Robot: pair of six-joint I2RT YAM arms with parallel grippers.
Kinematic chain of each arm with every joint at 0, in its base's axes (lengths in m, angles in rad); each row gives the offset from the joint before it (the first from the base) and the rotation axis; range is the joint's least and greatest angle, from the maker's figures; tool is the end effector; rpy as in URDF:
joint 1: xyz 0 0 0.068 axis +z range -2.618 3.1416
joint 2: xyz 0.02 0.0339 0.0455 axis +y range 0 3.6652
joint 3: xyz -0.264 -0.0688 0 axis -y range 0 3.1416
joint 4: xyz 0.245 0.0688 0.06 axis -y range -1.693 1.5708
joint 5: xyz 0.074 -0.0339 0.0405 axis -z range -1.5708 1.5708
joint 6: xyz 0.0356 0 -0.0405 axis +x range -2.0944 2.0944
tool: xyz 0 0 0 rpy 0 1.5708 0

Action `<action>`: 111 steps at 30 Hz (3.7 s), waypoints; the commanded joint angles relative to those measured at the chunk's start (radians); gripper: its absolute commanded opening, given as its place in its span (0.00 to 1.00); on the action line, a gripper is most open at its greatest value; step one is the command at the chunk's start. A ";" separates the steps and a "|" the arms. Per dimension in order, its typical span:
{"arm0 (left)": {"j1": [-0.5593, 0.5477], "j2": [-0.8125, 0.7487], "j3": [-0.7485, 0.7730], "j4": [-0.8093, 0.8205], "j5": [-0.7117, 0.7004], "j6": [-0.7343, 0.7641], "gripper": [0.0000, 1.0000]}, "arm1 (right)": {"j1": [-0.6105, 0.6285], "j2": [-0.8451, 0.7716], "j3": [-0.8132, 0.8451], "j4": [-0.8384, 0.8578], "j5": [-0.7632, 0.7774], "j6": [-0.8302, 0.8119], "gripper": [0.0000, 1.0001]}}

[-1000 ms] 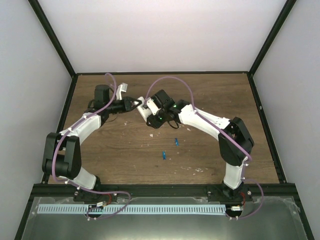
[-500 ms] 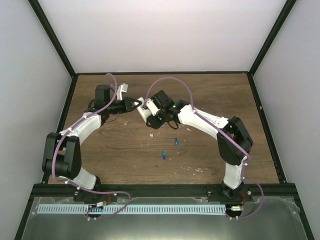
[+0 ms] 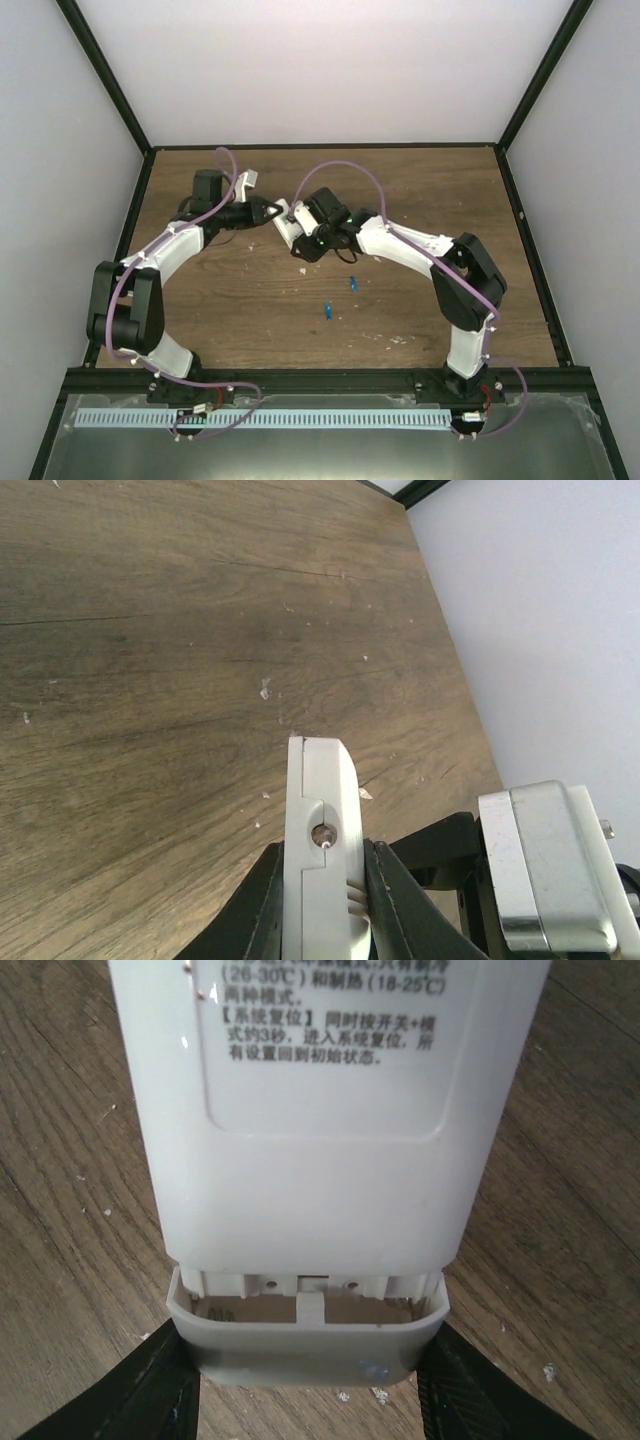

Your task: Load the batteries into the remote control

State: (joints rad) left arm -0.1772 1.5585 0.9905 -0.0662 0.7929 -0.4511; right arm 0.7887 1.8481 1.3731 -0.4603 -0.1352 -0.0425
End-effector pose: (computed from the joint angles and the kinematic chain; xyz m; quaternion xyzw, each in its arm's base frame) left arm 0.3256 -0.0841 0.2376 0.0603 0.8392 -0.4564 0.2895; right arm 0.2802 0.2889 0.2208 -0.4020 0.8586 0.1734 0.2669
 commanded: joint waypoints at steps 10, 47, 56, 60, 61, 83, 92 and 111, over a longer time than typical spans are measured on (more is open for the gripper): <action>0.033 0.018 0.118 0.052 -0.032 0.015 0.00 | -0.005 -0.049 -0.097 -0.165 0.052 -0.009 0.40; 0.100 0.031 0.154 0.055 -0.045 0.011 0.00 | -0.019 -0.080 -0.179 -0.188 0.047 0.000 0.46; 0.100 0.011 0.126 0.052 -0.043 0.011 0.00 | -0.079 -0.108 -0.142 -0.203 0.079 0.028 0.47; 0.100 -0.012 0.088 0.048 -0.047 0.016 0.00 | -0.171 -0.091 -0.117 -0.254 0.111 0.064 0.45; 0.100 -0.018 0.080 0.047 -0.045 0.017 0.00 | -0.194 -0.088 -0.113 -0.266 0.122 0.076 0.45; 0.091 -0.090 -0.010 0.092 0.056 0.020 0.00 | -0.408 0.027 -0.107 -0.357 0.197 0.180 0.48; 0.087 -0.103 -0.053 0.127 0.095 0.019 0.00 | -0.408 0.016 -0.093 -0.358 0.195 0.185 0.71; -0.062 -0.439 -0.595 0.626 -0.427 -0.454 0.00 | -0.227 -0.090 -0.109 -0.434 0.079 0.383 0.66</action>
State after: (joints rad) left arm -0.2241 1.2324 0.4717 0.4339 0.5735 -0.8093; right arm 0.5045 1.7763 1.2861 -0.8822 -0.0086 0.2630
